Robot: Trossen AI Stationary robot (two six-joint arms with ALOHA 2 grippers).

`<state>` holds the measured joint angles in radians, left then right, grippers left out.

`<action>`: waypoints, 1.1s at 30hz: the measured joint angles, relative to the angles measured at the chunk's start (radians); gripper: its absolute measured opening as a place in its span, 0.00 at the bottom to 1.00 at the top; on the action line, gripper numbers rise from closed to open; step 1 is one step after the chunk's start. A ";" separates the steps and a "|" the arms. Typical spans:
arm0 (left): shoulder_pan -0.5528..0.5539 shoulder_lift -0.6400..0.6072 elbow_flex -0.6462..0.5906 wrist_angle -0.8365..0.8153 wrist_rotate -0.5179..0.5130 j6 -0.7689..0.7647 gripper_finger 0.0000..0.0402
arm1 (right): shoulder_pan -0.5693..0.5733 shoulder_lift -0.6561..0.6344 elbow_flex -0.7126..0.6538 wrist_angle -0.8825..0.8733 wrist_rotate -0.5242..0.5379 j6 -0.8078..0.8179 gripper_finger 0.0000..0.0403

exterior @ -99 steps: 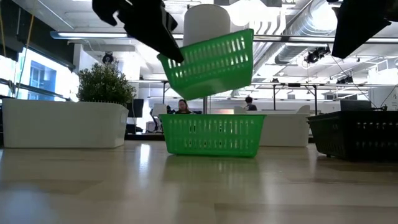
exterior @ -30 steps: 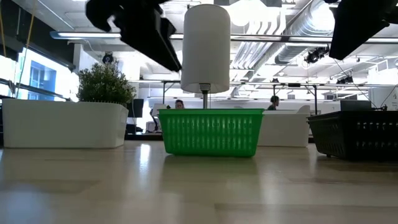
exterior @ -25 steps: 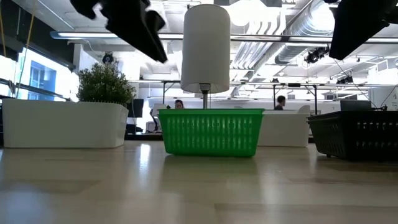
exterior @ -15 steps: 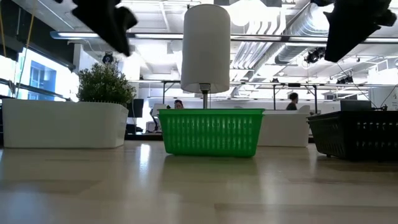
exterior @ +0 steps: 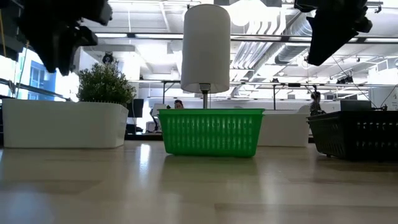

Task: Stack baskets by color
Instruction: Stack the white bin on top of the stacked white bins

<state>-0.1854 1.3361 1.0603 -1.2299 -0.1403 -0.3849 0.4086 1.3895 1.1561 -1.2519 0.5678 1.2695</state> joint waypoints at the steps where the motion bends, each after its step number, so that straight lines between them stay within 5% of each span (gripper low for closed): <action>1: 0.000 0.000 0.000 -0.027 -0.003 -0.013 0.37 | -0.004 0.000 0.000 0.005 0.000 -0.012 0.21; 18: -0.106 -0.018 -0.010 -0.188 0.007 -0.087 0.44 | -0.005 0.000 0.000 0.015 -0.020 -0.022 0.21; 33: -0.129 -0.153 -0.254 -0.096 0.029 -0.204 0.44 | -0.005 0.000 0.000 0.015 0.003 -0.022 0.21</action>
<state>-0.3149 1.1835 0.8063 -1.3261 -0.1108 -0.5891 0.4034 1.3895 1.1561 -1.2366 0.5708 1.2480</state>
